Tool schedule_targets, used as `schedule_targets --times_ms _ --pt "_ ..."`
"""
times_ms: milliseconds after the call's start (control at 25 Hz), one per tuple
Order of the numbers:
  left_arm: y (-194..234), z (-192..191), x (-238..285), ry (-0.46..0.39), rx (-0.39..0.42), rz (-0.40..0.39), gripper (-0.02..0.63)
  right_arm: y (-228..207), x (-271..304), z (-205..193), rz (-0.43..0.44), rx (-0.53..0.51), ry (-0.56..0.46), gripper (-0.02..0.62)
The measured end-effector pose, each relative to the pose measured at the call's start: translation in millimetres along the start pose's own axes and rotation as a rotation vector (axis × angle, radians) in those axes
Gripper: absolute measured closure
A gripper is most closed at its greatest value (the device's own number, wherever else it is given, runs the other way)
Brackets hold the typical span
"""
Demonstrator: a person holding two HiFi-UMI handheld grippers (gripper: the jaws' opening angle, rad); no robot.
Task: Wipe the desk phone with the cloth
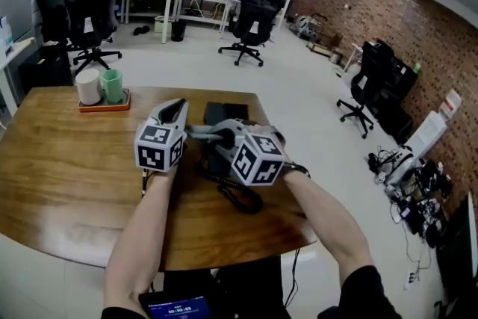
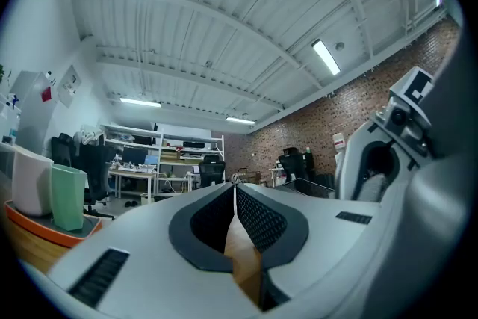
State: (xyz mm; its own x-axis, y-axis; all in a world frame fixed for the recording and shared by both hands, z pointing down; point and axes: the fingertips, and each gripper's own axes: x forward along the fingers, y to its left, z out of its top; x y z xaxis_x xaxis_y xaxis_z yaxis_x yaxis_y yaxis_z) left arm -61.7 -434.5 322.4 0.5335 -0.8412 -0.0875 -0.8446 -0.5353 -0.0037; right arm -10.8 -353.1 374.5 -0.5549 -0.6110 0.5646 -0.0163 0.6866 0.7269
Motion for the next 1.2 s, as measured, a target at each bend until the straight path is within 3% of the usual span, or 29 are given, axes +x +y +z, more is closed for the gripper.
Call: schedule_targets --times_ms 280,440,520,720,800,960,1200 --pt "-1 0 -1 -0.001 -0.002 -0.003 0.604 75 -27 17 0.174 -0.131 -0.02 0.571" --pt "-1 -1 0 0.001 0.0 -0.004 0.604 78 -40 19 0.242 -0.16 -0.024 0.571" --pt "0 -2 0 0.0 0.0 -0.006 0.604 43 -39 17 0.155 -0.099 -0.034 0.571" --pt "0 -1 0 0.0 -0.003 -0.005 0.604 -80 -20 -17 -0.182 0.173 -0.002 0.571" --pt "0 -2 0 0.0 -0.002 -0.005 0.604 -104 -9 -33 -0.247 0.246 0.014 0.571" --pt "0 -2 -1 -0.001 -0.003 -0.005 0.604 -121 8 -43 -0.278 0.266 0.043 0.571" --pt "-1 -1 -1 -0.001 -0.001 -0.004 0.604 -102 22 -57 -0.208 0.224 0.107 0.571"
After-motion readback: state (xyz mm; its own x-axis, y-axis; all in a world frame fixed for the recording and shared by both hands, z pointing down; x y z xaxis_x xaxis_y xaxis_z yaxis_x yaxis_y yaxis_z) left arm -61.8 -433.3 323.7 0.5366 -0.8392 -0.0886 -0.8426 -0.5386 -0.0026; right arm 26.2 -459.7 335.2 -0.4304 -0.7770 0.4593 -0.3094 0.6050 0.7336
